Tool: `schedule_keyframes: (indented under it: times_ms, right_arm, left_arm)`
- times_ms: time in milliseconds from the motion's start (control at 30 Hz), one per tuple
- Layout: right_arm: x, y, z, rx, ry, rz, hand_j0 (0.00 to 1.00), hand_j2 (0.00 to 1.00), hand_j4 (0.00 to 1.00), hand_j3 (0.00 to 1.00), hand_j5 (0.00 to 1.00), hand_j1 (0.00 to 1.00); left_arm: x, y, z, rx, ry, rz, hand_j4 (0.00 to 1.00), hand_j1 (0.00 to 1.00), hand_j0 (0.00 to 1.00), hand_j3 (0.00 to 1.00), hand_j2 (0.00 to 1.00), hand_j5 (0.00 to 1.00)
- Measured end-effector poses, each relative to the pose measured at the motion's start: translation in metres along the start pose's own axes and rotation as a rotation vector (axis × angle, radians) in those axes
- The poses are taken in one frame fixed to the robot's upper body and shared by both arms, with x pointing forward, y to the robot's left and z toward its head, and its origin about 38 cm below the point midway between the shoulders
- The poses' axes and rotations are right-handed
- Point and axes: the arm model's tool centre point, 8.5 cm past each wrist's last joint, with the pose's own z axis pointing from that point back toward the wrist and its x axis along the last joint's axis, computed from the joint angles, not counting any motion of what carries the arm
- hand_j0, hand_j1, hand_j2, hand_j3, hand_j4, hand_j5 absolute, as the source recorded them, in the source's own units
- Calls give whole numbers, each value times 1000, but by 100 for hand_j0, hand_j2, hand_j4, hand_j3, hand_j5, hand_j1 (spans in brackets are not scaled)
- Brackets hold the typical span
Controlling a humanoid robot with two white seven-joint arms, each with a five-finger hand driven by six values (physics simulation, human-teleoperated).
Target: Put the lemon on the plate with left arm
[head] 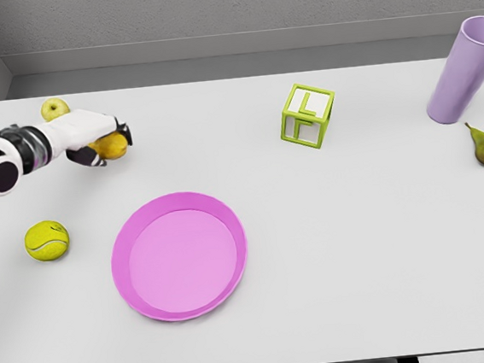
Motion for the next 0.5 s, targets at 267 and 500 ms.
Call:
schedule_keyframes:
  times_ms: [267,500]
  right_arm:
    - [0,0,0,0,0,0,100,100,100,100,100,100]
    - [0,0,0,0,0,0,100,100,100,100,100,100]
  left_arm:
    - [31,-15,30,-1,-96,-51,61,61,61,61,61,61]
    - [61,-34,59,-31,-320,-166,48,48,48,48,48,48]
